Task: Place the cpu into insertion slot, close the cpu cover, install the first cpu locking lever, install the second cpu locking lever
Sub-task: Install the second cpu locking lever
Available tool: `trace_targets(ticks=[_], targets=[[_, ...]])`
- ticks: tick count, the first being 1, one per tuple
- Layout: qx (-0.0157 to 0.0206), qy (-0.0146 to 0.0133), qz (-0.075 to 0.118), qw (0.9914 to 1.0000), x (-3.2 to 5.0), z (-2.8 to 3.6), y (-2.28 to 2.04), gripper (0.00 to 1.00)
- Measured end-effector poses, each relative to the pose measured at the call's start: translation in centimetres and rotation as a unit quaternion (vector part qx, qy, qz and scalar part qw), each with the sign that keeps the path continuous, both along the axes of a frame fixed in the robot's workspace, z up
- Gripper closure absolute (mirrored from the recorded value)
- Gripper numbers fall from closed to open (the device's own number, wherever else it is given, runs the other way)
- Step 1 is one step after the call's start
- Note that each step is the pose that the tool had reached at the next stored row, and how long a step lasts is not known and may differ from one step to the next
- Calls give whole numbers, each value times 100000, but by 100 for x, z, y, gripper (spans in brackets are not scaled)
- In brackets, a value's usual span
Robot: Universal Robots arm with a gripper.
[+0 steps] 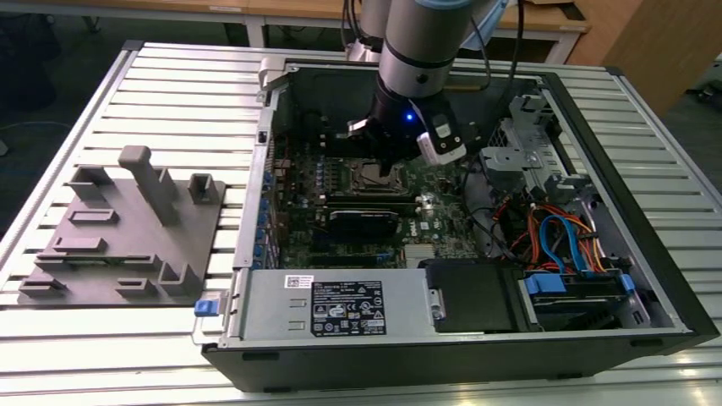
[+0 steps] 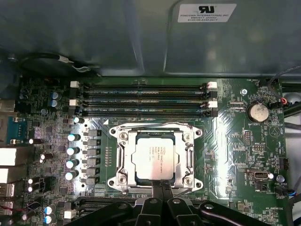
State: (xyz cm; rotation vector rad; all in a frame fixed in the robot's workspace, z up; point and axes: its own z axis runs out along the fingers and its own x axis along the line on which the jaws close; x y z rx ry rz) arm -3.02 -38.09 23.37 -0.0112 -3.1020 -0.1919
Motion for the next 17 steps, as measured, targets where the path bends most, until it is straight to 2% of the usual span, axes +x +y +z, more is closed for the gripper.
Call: trace_targets(ticks=[4,11,17], targets=[[-1,31,8,100000,0,0,-15,89],[2,39,6,100000,0,0,-95,89],[-4,41,3,100000,0,-2,-100,89]])
